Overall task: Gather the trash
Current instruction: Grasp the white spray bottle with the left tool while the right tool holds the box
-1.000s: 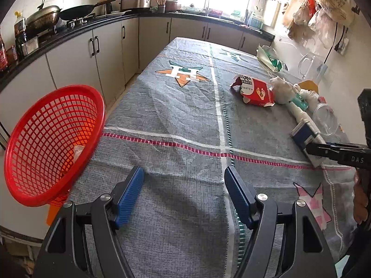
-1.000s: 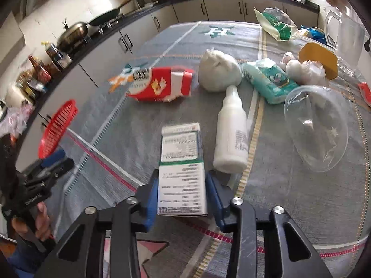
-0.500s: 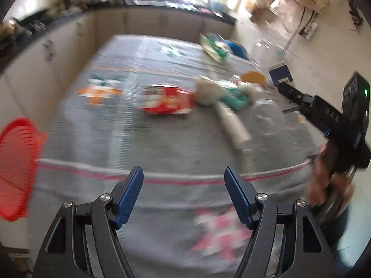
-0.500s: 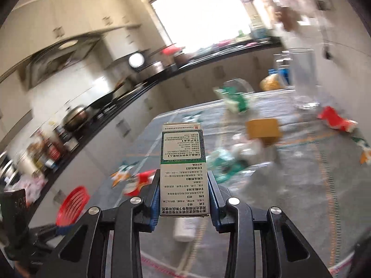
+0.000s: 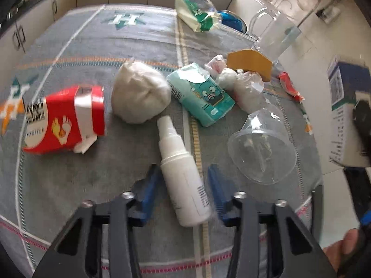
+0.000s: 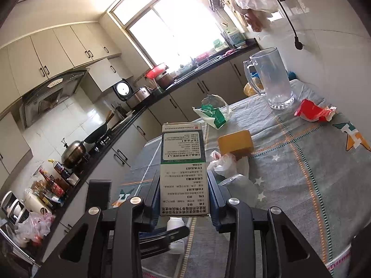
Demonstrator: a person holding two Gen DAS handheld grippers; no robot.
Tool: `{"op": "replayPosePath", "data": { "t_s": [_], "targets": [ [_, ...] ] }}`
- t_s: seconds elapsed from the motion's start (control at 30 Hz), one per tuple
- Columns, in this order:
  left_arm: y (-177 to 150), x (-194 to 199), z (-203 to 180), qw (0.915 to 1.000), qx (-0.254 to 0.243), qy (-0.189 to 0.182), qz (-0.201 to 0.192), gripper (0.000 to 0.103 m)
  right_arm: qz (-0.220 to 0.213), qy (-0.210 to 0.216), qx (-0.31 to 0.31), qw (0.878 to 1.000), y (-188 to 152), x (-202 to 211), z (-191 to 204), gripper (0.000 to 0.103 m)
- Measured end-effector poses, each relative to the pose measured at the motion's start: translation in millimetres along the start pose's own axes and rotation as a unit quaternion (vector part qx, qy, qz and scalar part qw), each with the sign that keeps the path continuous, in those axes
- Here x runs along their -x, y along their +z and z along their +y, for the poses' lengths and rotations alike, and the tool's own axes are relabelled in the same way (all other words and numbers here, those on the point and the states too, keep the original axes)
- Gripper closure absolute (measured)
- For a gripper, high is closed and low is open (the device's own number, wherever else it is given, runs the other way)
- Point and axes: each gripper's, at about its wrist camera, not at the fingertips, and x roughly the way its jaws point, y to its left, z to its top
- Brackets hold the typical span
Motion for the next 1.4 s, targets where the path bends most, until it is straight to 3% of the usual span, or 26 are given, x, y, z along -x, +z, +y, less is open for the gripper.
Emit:
{"op": "replayPosePath", "data": {
  "t_s": [0.17,0.37,0.53,0.7,0.87,1.4],
  "targets": [
    [-14,7,10,0.9999,-0.008,-0.002,-0.014,0.074,0.006,0.009,0.006,1.000,-3,-2,3,0.065],
    [-52,43,56,0.9981,-0.009,0.013,-0.059,0.074,0.040,0.015,0.059,0.997,-19,-19,28,0.065],
    [-70,72,90,0.9916,0.019,0.044,-0.120,0.074,0.087,0.018,0.136,0.987,-50,-42,62,0.065],
    [-78,90,97,0.9851,0.023,0.060,-0.160,0.074,0.119,0.009,0.193,0.974,-76,-61,78,0.065],
    [-80,94,98,0.9829,0.023,0.065,-0.171,0.074,0.128,0.003,0.214,0.968,-84,-69,80,0.065],
    [-87,99,100,0.9792,0.018,0.092,-0.180,0.074,0.128,-0.001,0.218,0.968,-85,-71,78,0.065]
  ]
}}
